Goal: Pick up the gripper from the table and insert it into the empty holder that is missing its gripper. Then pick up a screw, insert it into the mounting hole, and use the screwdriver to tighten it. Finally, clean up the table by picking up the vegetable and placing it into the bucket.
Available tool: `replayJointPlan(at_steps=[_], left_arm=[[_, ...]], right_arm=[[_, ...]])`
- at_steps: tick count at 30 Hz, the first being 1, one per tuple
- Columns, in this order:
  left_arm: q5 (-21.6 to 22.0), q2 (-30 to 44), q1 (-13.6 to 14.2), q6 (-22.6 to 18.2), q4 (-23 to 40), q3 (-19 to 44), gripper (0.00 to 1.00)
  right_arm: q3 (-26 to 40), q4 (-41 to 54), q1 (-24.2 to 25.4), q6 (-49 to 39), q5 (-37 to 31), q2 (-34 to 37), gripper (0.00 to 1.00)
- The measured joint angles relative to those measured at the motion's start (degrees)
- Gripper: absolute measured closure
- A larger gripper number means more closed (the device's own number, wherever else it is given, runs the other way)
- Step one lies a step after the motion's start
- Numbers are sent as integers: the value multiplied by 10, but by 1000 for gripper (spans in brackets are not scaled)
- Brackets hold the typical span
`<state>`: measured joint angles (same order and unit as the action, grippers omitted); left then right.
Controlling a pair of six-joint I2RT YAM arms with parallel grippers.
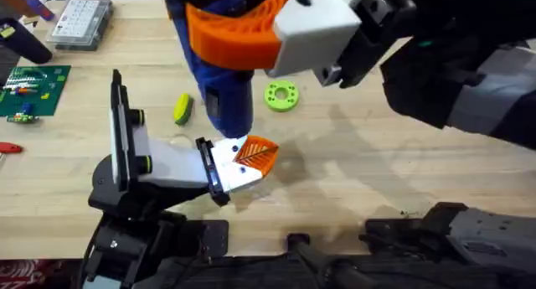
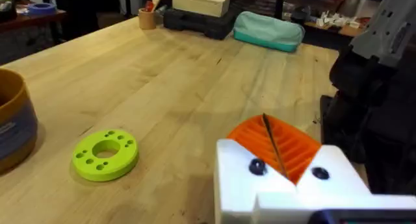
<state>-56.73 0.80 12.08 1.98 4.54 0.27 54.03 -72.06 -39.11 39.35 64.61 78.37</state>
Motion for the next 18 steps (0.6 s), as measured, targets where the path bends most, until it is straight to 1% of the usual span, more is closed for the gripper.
replayJointPlan(at_steps=[13, 18], left_arm=[[0, 0, 0, 0, 0, 0, 988], [0, 0, 0, 0, 0, 0, 988]], right_arm=[[-1, -2, -6, -38, 13, 0, 966], [-15, -8, -6, -48, 12, 0, 969]])
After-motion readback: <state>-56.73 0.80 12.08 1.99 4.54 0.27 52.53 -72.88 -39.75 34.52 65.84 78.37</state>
